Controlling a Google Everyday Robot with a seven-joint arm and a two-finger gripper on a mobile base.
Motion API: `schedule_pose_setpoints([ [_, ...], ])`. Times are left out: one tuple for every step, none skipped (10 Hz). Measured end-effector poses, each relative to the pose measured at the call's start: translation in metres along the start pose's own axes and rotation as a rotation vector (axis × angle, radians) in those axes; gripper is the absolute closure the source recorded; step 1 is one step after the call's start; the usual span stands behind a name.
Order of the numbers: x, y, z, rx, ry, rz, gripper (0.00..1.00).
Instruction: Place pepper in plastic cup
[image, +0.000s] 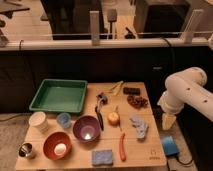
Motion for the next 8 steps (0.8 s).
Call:
schedule_pose_setpoints([
  [-0.011,0.001,0.006,-0.002,0.009,-0.024,0.2],
  [-0.021,0.002,0.01,-0.004,0.019,-0.046,0.2],
  [-0.025,0.004,0.012,-0.006,0.026,-0.062,0.2],
  [-0.031,0.008,0.018,-0.009,0.03,-0.084,0.2],
  [-0.038,0.012,0.023,-0.013,0.031,-0.099,0.2],
  [-0.048,0.015,0.029,-0.016,0.026,-0.113,0.2],
  [-0.06,0.017,0.034,-0.015,0.026,-0.138,0.2],
  [-0.066,0.021,0.038,-0.02,0.029,-0.157,0.2],
])
